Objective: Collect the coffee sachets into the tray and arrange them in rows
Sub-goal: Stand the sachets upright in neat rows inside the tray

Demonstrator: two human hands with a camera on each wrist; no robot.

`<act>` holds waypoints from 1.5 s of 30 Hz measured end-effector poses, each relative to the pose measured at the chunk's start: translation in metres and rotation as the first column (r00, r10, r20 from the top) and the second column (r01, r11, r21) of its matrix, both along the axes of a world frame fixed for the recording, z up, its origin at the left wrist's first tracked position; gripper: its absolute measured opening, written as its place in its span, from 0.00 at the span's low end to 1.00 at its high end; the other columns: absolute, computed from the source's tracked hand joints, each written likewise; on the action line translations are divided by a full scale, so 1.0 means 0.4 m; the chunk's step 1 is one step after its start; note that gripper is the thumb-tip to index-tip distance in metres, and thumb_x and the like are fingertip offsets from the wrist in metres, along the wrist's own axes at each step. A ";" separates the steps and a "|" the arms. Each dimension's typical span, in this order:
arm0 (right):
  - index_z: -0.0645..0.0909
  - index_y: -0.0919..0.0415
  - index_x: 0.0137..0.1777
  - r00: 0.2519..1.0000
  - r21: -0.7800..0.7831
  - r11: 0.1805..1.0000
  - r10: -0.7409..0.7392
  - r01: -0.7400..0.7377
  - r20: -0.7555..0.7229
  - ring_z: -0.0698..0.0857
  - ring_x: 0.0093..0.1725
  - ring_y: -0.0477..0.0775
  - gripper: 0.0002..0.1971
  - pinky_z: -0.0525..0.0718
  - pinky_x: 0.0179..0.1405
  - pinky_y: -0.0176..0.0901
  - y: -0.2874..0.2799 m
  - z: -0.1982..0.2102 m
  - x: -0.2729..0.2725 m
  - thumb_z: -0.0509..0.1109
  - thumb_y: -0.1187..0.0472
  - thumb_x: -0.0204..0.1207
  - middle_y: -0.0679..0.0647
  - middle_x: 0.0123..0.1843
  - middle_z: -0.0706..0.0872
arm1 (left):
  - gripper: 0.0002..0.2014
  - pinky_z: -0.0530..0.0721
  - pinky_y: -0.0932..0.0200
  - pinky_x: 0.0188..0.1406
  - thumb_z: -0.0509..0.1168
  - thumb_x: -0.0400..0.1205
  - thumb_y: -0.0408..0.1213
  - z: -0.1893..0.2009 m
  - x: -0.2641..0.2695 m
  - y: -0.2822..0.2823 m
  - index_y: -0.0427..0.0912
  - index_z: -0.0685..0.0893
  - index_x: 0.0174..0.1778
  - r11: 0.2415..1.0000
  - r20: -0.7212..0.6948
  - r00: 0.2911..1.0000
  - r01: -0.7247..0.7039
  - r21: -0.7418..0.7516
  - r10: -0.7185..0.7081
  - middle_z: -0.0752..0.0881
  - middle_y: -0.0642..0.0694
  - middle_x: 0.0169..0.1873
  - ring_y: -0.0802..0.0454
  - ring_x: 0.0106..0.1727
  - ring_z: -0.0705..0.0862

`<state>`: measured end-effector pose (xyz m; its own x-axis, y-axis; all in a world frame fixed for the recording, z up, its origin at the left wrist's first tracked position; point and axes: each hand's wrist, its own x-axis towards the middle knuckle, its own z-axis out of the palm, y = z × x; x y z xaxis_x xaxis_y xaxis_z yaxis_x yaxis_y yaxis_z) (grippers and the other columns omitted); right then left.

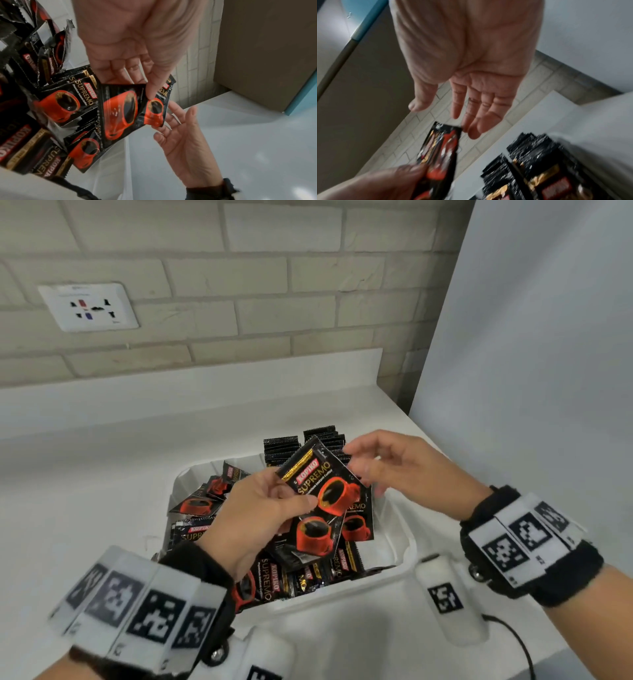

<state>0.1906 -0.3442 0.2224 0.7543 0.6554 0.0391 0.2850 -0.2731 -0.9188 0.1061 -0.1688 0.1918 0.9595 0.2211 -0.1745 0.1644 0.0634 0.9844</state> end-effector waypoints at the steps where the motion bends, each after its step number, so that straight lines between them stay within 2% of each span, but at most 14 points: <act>1: 0.80 0.47 0.48 1.000 0.004 1.000 0.005 -0.005 -0.028 0.85 0.36 0.40 0.10 0.82 0.33 0.32 0.010 -0.004 -0.009 0.72 0.53 0.67 0.44 0.40 0.86 | 0.12 0.84 0.45 0.51 0.71 0.70 0.22 0.001 0.002 -0.002 0.40 0.82 0.45 1.000 0.008 1.000 0.005 -0.016 -0.005 0.82 0.52 0.20 0.49 0.34 0.86; 4: 0.80 0.54 0.45 0.999 0.014 0.999 -0.033 0.033 -0.039 0.82 0.27 0.39 0.09 0.81 0.25 0.33 0.029 -0.016 -0.020 0.73 0.67 0.71 0.49 0.37 0.86 | 0.11 0.84 0.49 0.45 0.71 0.70 0.22 -0.002 0.003 -0.012 0.40 0.81 0.43 0.996 0.044 0.999 0.004 -0.090 0.000 0.83 0.52 0.21 0.55 0.29 0.86; 7: 0.79 0.59 0.42 0.986 0.086 0.988 -0.120 0.130 -0.120 0.84 0.27 0.41 0.07 0.82 0.22 0.32 0.029 -0.021 -0.019 0.71 0.71 0.72 0.53 0.36 0.85 | 0.12 0.87 0.57 0.36 0.68 0.71 0.20 -0.008 -0.006 -0.011 0.40 0.82 0.43 0.982 0.062 0.998 -0.015 -0.190 0.027 0.87 0.49 0.30 0.56 0.31 0.87; 12: 0.75 0.62 0.45 0.852 0.312 0.869 -0.202 0.384 -0.484 0.88 0.31 0.50 0.06 0.83 0.22 0.35 0.011 -0.037 -0.023 0.69 0.65 0.70 0.58 0.38 0.88 | 0.13 0.86 0.64 0.28 0.65 0.75 0.19 -0.008 -0.017 0.005 0.37 0.83 0.52 0.939 0.048 0.992 -0.094 -0.331 0.116 0.90 0.43 0.39 0.54 0.35 0.89; 16: 0.76 0.59 0.43 0.837 0.206 0.917 -0.196 0.341 -0.510 0.82 0.29 0.48 0.11 0.74 0.22 0.34 0.018 -0.065 -0.065 0.71 0.58 0.63 0.57 0.36 0.87 | 0.18 0.86 0.63 0.30 0.65 0.76 0.22 -0.006 -0.015 0.012 0.36 0.80 0.62 0.908 0.048 0.985 -0.132 -0.397 0.164 0.88 0.38 0.53 0.50 0.44 0.88; 21: 0.77 0.56 0.36 0.845 0.143 0.915 -0.277 0.377 -0.457 0.73 0.29 0.44 0.06 0.69 0.25 0.34 0.044 -0.092 -0.095 0.70 0.61 0.73 0.53 0.35 0.82 | 0.15 0.89 0.58 0.36 0.65 0.74 0.22 0.007 -0.017 -0.005 0.40 0.81 0.53 0.886 0.121 0.985 -0.054 -0.461 0.124 0.90 0.43 0.43 0.52 0.38 0.89; 24: 0.76 0.55 0.35 0.823 0.154 0.892 -0.309 0.424 -0.477 0.72 0.30 0.45 0.08 0.69 0.27 0.35 0.055 -0.095 -0.105 0.70 0.61 0.74 0.51 0.34 0.81 | 0.13 0.88 0.61 0.31 0.64 0.75 0.20 0.010 -0.024 -0.011 0.42 0.80 0.47 0.900 0.164 0.983 -0.009 -0.436 0.089 0.90 0.48 0.31 0.56 0.33 0.89; 27: 0.75 0.56 0.34 0.817 0.143 0.891 -0.318 0.431 -0.481 0.71 0.29 0.45 0.09 0.69 0.26 0.35 0.064 -0.101 -0.118 0.71 0.60 0.73 0.53 0.35 0.80 | 0.14 0.89 0.59 0.32 0.65 0.73 0.19 0.004 -0.030 -0.012 0.41 0.80 0.48 0.932 0.186 0.980 -0.002 -0.363 0.075 0.90 0.45 0.36 0.53 0.37 0.90; 31: 0.75 0.54 0.40 0.884 0.078 0.923 -0.333 0.376 -0.329 0.78 0.34 0.45 0.09 0.74 0.33 0.36 0.073 -0.083 -0.129 0.74 0.59 0.70 0.48 0.38 0.81 | 0.14 0.89 0.57 0.36 0.66 0.73 0.18 -0.004 -0.033 -0.007 0.42 0.82 0.47 0.966 0.205 0.976 -0.018 -0.257 0.073 0.91 0.46 0.38 0.51 0.40 0.90; 34: 0.70 0.42 0.53 0.946 -0.007 0.951 -0.308 0.310 0.098 0.80 0.48 0.42 0.22 0.76 0.45 0.31 0.062 -0.034 -0.108 0.78 0.57 0.65 0.39 0.52 0.79 | 0.14 0.88 0.61 0.35 0.66 0.75 0.19 0.003 -0.031 -0.008 0.44 0.82 0.45 0.986 0.221 0.974 -0.014 -0.168 0.051 0.91 0.49 0.35 0.54 0.38 0.90; 36: 0.66 0.37 0.59 0.933 -0.117 0.977 -0.132 0.180 0.336 0.77 0.51 0.34 0.29 0.74 0.47 0.24 0.055 0.017 -0.091 0.78 0.57 0.65 0.35 0.55 0.77 | 0.14 0.87 0.63 0.33 0.66 0.75 0.19 0.011 -0.027 -0.015 0.44 0.82 0.44 0.995 0.245 0.969 0.005 -0.102 0.020 0.89 0.49 0.35 0.56 0.36 0.89; 40: 0.79 0.47 0.57 0.890 -0.421 0.906 0.161 0.038 0.428 0.81 0.43 0.33 0.17 0.77 0.45 0.24 0.055 0.084 -0.052 0.75 0.62 0.70 0.38 0.44 0.83 | 0.14 0.85 0.68 0.33 0.67 0.74 0.19 0.030 -0.015 -0.036 0.45 0.80 0.42 0.998 0.279 0.958 0.062 0.003 -0.060 0.87 0.51 0.34 0.61 0.33 0.87; 42: 0.82 0.52 0.53 0.874 -0.491 0.868 0.176 0.079 0.453 0.80 0.39 0.34 0.12 0.75 0.41 0.23 0.051 0.097 -0.034 0.75 0.62 0.71 0.38 0.39 0.82 | 0.15 0.85 0.70 0.40 0.68 0.74 0.21 0.034 -0.010 -0.031 0.49 0.80 0.44 0.997 0.288 0.956 0.043 0.061 -0.059 0.86 0.51 0.41 0.61 0.40 0.86; 45: 0.83 0.58 0.51 0.870 -0.466 0.861 0.058 0.205 0.490 0.80 0.38 0.39 0.09 0.75 0.37 0.27 0.025 0.109 -0.002 0.74 0.63 0.71 0.44 0.40 0.84 | 0.15 0.83 0.74 0.46 0.69 0.76 0.28 0.049 -0.010 0.012 0.53 0.78 0.49 0.991 0.300 0.954 -0.028 0.133 -0.013 0.84 0.54 0.51 0.61 0.50 0.84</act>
<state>0.1896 -0.3342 0.2662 0.7728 0.6279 0.0928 0.6044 -0.6833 -0.4096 0.1019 -0.1640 0.2115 0.9612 0.2302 0.1520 -0.1389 -0.0723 0.9877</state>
